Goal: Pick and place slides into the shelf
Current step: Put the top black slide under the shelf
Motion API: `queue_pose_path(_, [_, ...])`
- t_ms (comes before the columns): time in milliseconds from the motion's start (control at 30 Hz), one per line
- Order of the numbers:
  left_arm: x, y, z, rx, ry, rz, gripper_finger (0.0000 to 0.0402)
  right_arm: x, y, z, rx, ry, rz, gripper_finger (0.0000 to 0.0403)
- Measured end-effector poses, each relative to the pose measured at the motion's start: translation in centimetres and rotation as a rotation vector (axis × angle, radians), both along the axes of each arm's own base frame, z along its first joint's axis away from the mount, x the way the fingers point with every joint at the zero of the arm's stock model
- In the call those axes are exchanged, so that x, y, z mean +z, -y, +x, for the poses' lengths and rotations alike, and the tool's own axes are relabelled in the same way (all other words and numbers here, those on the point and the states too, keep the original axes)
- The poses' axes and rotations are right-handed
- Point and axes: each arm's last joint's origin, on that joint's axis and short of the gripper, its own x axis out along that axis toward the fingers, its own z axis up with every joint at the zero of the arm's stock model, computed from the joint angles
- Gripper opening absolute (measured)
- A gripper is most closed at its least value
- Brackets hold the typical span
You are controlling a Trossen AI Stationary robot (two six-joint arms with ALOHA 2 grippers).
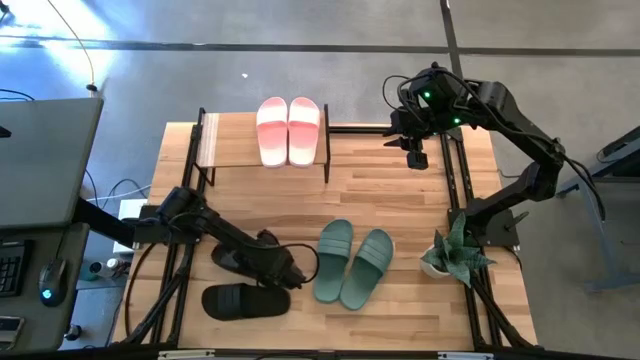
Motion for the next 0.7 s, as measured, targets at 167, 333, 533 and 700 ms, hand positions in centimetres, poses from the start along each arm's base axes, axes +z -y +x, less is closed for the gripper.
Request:
queue_pose_path(167, [2.5, 0.0, 0.7, -0.043, 0.128, 0.03, 0.0004, 0.0, 0.0, 0.0, 0.0, 0.0, 0.0, 0.0096])
queue_pose_path(333, [6.0, -0.2, 0.9, -0.118, 0.27, 0.041, 0.0003, 0.0, 0.0, 0.0, 0.005, -0.001, -0.005, 0.0096])
queue_pose_path(533, [11.8, 0.2, 1.5, -0.325, 0.498, 0.117, 0.0002, 0.0, 0.0, 0.0, 0.005, -0.002, -0.005, 0.0096])
queue_pose_path(700, [17.5, 0.4, 1.8, -0.503, 0.692, 0.22, 0.0001, 0.0, 0.0, 0.0, 0.011, -0.002, -0.011, 0.0096])
